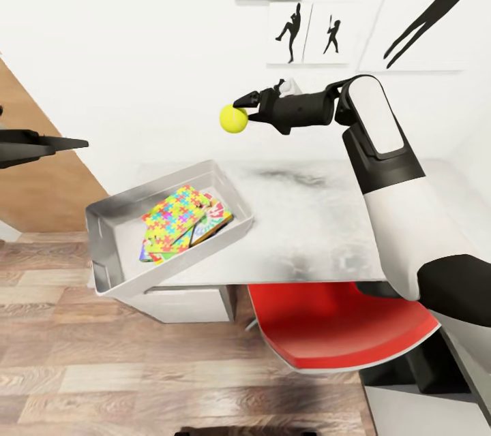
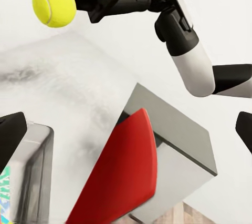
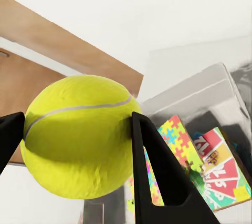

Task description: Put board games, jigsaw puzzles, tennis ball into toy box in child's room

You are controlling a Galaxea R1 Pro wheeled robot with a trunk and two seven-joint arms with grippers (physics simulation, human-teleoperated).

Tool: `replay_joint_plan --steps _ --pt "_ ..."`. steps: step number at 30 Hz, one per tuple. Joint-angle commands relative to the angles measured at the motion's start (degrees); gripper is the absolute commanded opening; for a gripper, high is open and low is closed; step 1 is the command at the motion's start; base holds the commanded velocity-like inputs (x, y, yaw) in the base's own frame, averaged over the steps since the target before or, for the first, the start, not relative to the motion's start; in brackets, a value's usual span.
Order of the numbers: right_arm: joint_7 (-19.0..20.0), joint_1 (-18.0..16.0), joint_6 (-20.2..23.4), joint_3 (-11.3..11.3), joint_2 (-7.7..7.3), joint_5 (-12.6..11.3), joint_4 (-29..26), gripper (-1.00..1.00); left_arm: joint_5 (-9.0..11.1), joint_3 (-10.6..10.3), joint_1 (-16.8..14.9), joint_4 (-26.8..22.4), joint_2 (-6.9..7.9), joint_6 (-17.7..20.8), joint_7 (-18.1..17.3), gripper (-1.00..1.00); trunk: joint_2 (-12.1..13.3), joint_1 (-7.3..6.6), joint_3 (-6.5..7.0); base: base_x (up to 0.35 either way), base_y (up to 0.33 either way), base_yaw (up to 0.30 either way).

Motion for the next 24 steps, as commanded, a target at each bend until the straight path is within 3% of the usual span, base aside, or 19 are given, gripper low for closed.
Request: replay_joint_plan --steps 1,14,24 --pt "-0.6 -0.1 0.1 0.0 0.03 -0.5 0.1 -1.00 0.1 -0.1 -0.1 0.1 0.06 0.6 -0.2 1.00 -0.1 0.03 0.00 -0.047 0.146 0.067" --pt "-0.9 0.1 0.1 0.4 0.10 -0.3 0.5 -1.00 0.0 -0.1 -0.1 0.4 0.06 0.6 -0.2 1.00 -0.1 0.03 1.24 -0.056 0.113 0.071" --pt "-1.0 0.2 0.1 0.5 1.92 -0.1 1.7 -1.00 -0.3 -0.1 0.0 0.6 0.06 0.6 -0.2 1.00 -0.1 0.03 2.19 -0.050 0.117 0.072"
